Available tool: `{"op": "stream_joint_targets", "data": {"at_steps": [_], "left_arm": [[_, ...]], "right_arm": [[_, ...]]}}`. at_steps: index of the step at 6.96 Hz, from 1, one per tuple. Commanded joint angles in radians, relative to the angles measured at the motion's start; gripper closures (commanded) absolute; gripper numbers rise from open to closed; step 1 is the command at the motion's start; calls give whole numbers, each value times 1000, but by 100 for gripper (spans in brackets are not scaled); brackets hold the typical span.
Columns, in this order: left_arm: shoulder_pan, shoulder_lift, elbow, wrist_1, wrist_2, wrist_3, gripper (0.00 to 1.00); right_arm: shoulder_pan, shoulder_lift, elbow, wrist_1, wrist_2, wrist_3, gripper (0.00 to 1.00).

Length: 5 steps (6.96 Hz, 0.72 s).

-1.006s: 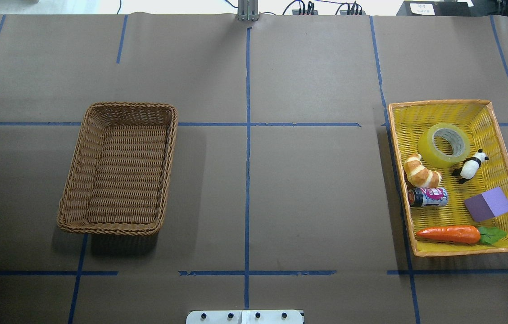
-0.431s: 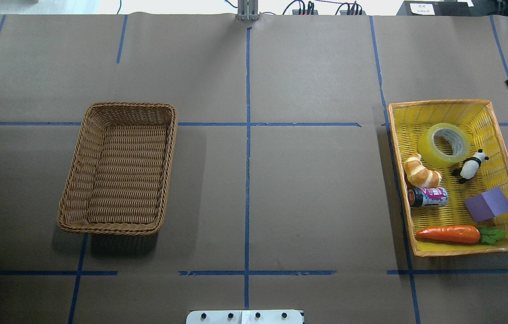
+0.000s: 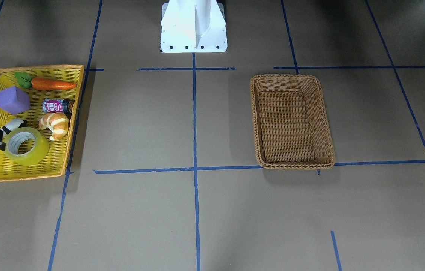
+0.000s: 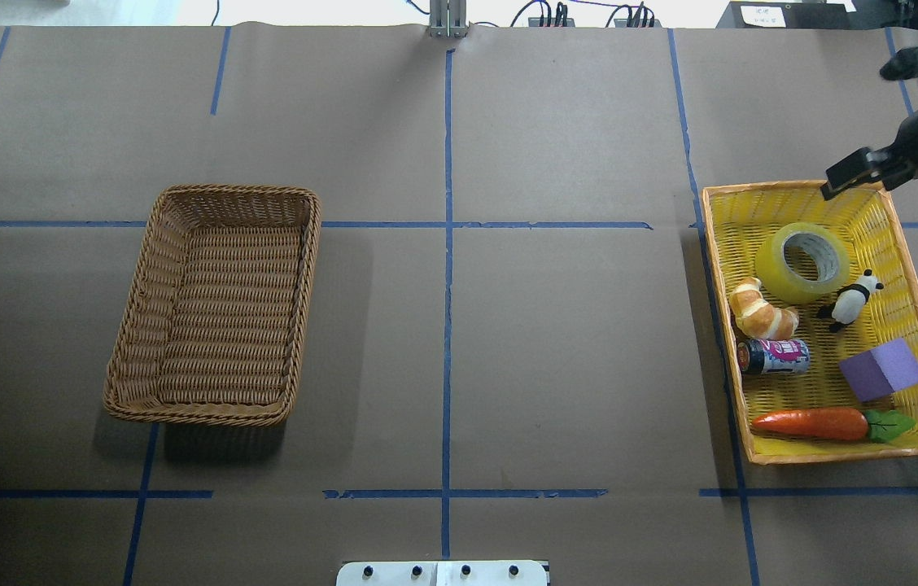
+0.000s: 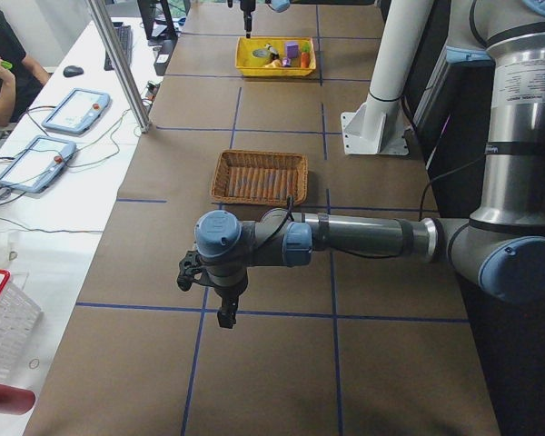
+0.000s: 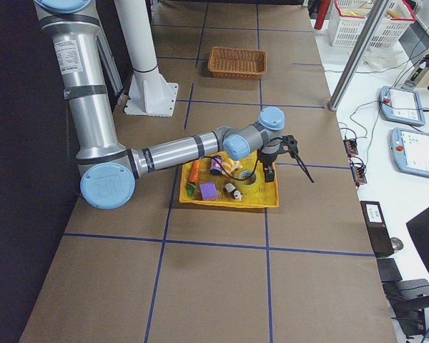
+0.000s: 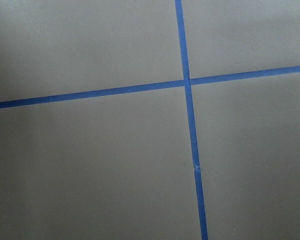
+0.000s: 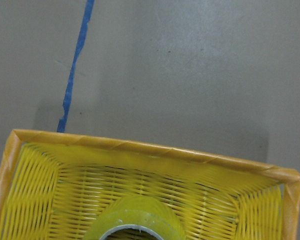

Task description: Move tape to another basket

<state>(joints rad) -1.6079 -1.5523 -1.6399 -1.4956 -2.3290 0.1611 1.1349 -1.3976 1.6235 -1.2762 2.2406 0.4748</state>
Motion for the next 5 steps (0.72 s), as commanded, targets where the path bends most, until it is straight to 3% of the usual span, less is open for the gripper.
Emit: {"op": "stream_joint_targets", "data": {"at_steps": [1, 5], "left_arm": [[0, 1, 0, 0, -1, 0, 0], [0, 0, -1, 0, -1, 0, 0]], "right_arm": [[-56, -12, -45, 51, -19, 16, 0], [-92, -8, -105, 52, -27, 14, 0]]}}
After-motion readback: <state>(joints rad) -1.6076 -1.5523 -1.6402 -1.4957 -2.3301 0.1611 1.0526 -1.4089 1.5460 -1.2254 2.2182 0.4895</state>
